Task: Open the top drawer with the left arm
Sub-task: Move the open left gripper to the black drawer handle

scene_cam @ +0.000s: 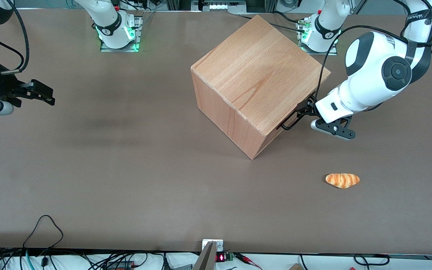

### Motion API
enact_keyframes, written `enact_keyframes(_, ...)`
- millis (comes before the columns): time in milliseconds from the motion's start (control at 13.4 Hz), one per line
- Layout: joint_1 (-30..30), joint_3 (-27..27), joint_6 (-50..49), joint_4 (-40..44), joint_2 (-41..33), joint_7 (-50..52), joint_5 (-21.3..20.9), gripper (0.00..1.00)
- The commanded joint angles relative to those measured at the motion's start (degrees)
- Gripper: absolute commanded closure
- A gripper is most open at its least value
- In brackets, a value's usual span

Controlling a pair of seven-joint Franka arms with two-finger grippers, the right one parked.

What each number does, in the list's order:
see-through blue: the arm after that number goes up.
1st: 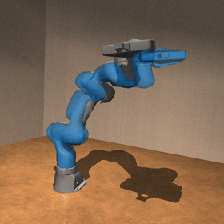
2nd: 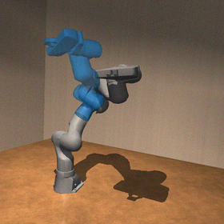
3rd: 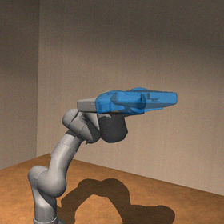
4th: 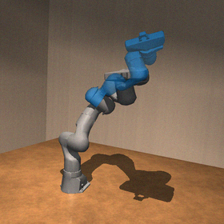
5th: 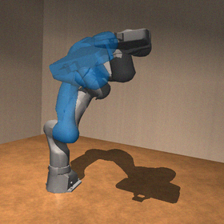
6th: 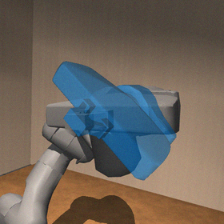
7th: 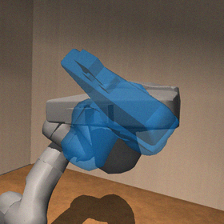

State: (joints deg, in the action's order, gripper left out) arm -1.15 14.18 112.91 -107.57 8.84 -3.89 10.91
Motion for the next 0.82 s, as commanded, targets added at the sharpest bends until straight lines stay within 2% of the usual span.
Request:
enact_keyframes(0,0.10,0.15,0.82,-1.77,-0.05,-4.70,2.01,0.00)
enact_keyframes(745,0.89,-1.17,3.02,-2.21,0.48,-19.65,2.01,0.00)
